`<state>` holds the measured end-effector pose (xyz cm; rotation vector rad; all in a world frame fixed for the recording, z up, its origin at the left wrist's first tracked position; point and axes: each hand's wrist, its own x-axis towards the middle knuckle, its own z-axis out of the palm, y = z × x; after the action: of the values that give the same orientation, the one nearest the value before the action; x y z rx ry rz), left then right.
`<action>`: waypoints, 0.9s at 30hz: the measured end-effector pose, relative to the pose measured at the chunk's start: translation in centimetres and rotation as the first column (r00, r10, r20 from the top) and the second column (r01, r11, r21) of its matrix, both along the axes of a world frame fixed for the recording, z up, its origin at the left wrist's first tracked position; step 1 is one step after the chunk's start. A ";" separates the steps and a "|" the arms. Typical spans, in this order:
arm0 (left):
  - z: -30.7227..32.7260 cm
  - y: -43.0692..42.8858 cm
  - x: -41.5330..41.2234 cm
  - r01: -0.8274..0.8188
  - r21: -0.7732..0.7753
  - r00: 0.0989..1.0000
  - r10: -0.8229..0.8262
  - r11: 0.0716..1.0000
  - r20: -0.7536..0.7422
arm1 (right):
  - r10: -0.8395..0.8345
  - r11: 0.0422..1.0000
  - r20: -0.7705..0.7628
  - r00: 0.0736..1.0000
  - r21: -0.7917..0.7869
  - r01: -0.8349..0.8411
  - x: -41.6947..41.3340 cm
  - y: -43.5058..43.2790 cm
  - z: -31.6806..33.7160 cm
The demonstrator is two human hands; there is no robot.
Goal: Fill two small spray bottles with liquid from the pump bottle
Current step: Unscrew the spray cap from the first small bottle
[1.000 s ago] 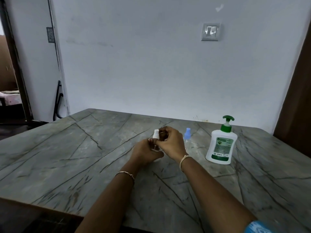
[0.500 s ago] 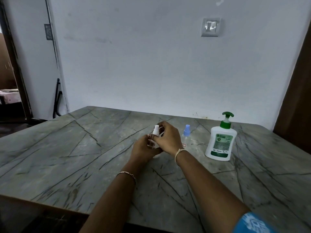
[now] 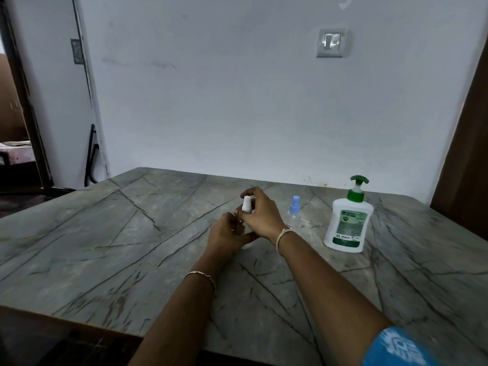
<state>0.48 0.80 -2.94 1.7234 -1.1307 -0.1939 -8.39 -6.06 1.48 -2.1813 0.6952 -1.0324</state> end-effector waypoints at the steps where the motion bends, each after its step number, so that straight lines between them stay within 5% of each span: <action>1: 0.0 -0.1 0.1 -0.012 0.011 1.000 0.012 1.000 0.000 | -0.037 0.998 0.000 0.999 -0.043 0.037 -0.2 -0.2 -0.1; 5: -0.3 -0.3 0.3 -0.038 0.017 0.999 0.038 0.999 -0.014 | -0.091 0.996 0.087 0.992 0.021 0.090 -2.3 -1.2 -0.8; 9: -0.4 -0.4 0.4 -0.044 0.026 0.999 0.044 0.999 0.004 | 0.004 0.988 0.161 0.987 0.152 -0.029 -2.7 -0.9 -1.3; 16: -0.4 -0.3 0.3 -0.026 0.022 1.000 0.026 0.999 0.018 | -0.107 0.992 0.113 0.988 -0.048 0.113 0.2 0.0 -0.2; 27: -0.7 0.0 0.0 -0.009 -0.059 1.000 0.007 0.998 -0.028 | -0.086 0.974 0.627 0.774 0.217 -0.067 -6.9 0.2 3.9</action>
<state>0.45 0.85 -3.67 1.6681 -1.0991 -0.1772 -15.30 -5.84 5.41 -1.4803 0.4675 -1.5053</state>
